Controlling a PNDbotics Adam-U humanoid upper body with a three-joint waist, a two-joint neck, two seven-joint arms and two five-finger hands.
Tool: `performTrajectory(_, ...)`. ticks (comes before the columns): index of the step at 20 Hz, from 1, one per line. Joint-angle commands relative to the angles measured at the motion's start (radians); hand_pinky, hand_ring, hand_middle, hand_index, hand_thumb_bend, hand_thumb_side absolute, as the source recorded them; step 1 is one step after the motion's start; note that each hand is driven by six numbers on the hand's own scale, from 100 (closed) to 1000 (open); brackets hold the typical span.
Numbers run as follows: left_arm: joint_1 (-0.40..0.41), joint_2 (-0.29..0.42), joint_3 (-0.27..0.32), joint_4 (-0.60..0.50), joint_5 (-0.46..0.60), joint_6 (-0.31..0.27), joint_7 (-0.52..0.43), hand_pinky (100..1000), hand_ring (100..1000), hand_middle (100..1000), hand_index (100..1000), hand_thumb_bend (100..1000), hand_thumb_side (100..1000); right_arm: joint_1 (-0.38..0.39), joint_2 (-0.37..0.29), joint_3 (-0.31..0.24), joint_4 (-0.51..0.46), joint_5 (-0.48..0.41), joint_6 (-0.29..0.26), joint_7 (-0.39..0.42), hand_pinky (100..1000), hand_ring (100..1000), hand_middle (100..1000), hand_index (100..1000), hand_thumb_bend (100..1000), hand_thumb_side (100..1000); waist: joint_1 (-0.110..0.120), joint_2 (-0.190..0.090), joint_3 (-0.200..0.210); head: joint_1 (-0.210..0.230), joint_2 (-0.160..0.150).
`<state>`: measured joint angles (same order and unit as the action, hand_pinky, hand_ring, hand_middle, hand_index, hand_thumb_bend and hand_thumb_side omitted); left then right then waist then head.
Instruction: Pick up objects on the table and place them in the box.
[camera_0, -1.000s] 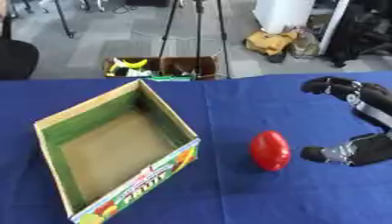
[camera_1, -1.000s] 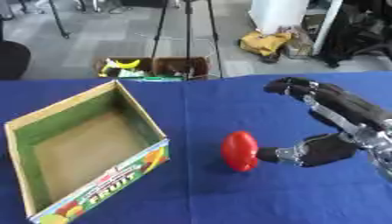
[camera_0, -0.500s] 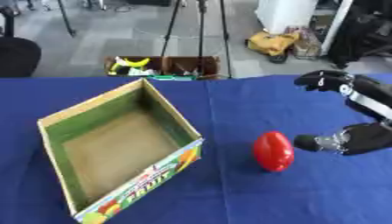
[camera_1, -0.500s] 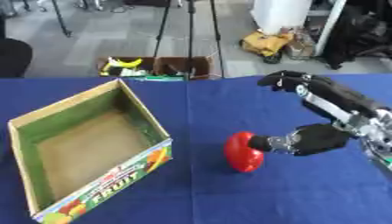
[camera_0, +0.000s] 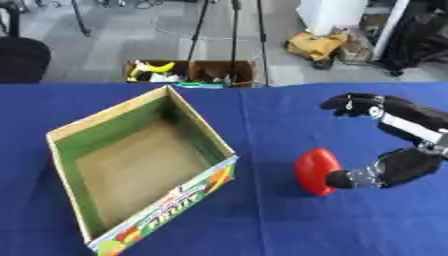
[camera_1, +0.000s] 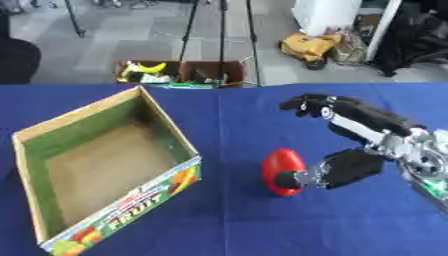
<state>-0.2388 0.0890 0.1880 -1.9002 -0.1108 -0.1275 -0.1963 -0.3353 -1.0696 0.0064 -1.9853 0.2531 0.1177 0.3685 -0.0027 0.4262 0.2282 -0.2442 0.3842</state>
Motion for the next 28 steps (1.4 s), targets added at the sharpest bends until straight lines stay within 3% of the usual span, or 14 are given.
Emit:
performTrajectory(1, -0.009, 0.022, -0.002, -0.016, 0.002, -0.004, -0.002, 205, 549, 593, 667, 100, 874, -0.014, -0.027, -0.006, -0.015, -0.011, -0.024, 0.048, 869, 883, 931, 1000, 759, 644, -0.002, -0.016, 0.003, -0.003, -0.017)
performTrajectory(10, -0.01, 0.022, -0.002, -0.014, 0.002, -0.01, -0.002, 204, 549, 594, 668, 100, 872, -0.012, -0.034, -0.016, -0.002, 0.001, -0.071, 0.121, 868, 883, 928, 996, 742, 592, 0.0, 0.001, 0.018, -0.008, -0.03)
performTrajectory(28, -0.011, 0.024, -0.004, -0.006, 0.001, -0.024, -0.005, 203, 549, 594, 668, 100, 869, -0.008, -0.059, -0.032, 0.011, 0.071, -0.064, 0.032, 864, 880, 922, 975, 733, 612, 0.016, 0.026, 0.015, -0.013, -0.055)
